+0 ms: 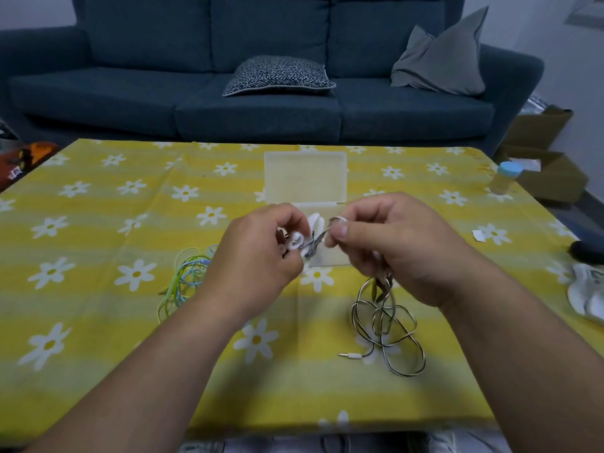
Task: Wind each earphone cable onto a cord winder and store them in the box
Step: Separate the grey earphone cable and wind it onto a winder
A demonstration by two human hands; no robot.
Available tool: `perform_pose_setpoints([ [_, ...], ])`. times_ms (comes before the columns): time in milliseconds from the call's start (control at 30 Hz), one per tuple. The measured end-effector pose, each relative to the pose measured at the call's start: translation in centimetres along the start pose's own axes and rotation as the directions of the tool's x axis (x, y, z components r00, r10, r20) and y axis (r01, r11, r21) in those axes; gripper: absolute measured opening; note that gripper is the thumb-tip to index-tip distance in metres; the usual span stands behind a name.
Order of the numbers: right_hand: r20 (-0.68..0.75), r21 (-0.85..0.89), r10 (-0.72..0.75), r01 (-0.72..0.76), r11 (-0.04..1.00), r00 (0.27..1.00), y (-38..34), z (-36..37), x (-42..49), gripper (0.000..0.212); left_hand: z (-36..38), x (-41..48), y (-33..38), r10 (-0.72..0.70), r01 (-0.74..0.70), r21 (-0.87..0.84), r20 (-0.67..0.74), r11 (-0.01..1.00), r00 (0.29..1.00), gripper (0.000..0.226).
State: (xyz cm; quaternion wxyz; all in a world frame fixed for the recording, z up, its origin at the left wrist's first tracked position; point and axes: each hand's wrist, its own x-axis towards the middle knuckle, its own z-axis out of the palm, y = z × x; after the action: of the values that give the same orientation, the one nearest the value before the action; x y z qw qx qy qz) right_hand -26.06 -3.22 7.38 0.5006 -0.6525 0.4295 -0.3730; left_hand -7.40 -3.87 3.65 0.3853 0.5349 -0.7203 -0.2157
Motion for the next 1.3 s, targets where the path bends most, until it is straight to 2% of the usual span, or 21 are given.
perform_pose_setpoints([
  [67, -0.111, 0.025, 0.009, -0.006, 1.000, 0.994, 0.0, -0.4, 0.2, 0.021, 0.1, 0.0, 0.0, 0.011, -0.013, 0.038, 0.048, 0.999, 0.999, 0.030],
  [167, -0.242, 0.021, 0.049, -0.045, 0.999, 0.969, 0.5, -0.8, 0.7, 0.026, 0.3, -0.1, 0.2, 0.009, -0.009, 0.006, 0.094, 1.000, 0.996, 0.030],
  [300, -0.379, -0.147, 0.024, -0.086, 0.985, 0.925, 1.6, -1.2, 1.2, 0.033, 0.4, -0.4, 0.8, 0.000, 0.026, -0.159, 0.160, 0.987, 0.987, 0.030],
  [467, -0.418, -0.165, 0.067, -0.148, 0.975, 0.906, 2.3, -1.2, 1.6, 0.035, 0.3, -0.5, 1.7, 0.027, 0.061, -0.380, 0.223, 0.923, 0.974, 0.027],
  [667, -0.343, -0.173, 0.162, -0.232, 0.957, 0.925, 2.8, -0.6, 1.7, 0.052, 0.1, -0.5, 1.9, 0.009, 0.111, -0.485, 0.239, 0.867, 0.971, 0.025],
  [767, -0.257, -0.197, 0.221, -0.275, 0.941, 0.941, 3.1, -0.4, 1.7, 0.041, 0.0, -0.4, 2.0, -0.010, 0.105, -0.544, 0.174, 0.832, 0.985, 0.021],
  [833, -0.148, -0.169, 0.285, -0.308, 0.936, 0.947, 3.3, 0.2, 1.6, 0.030, -0.1, -0.3, 1.9, -0.065, 0.110, -0.594, 0.097, 0.797, 0.993, 0.021],
  [900, -0.027, -0.108, 0.321, -0.322, 0.940, 0.947, 3.4, 0.9, 1.3, 0.031, -0.1, -0.2, 1.6, -0.132, 0.110, -0.601, 0.008, 0.792, 0.991, 0.027],
  [967, 0.084, -0.030, 0.325, -0.323, 0.946, 0.942, 3.2, 1.6, 1.1, 0.036, -0.2, 0.0, 1.3, -0.194, 0.116, -0.563, -0.081, 0.818, 0.978, 0.027],
  [1067, 0.155, 0.052, 0.305, -0.316, 0.947, 0.940, 3.0, 2.1, 1.0, 0.037, -0.3, 0.2, 1.0, -0.268, 0.141, -0.529, -0.171, 0.837, 0.948, 0.025],
  [1300, 0.220, 0.008, 0.256, -0.264, 0.964, 0.941, 2.5, 2.5, 0.6, 0.035, -0.3, 0.4, 1.0, -0.363, 0.187, -0.555, -0.225, 0.810, 0.904, 0.022],
])
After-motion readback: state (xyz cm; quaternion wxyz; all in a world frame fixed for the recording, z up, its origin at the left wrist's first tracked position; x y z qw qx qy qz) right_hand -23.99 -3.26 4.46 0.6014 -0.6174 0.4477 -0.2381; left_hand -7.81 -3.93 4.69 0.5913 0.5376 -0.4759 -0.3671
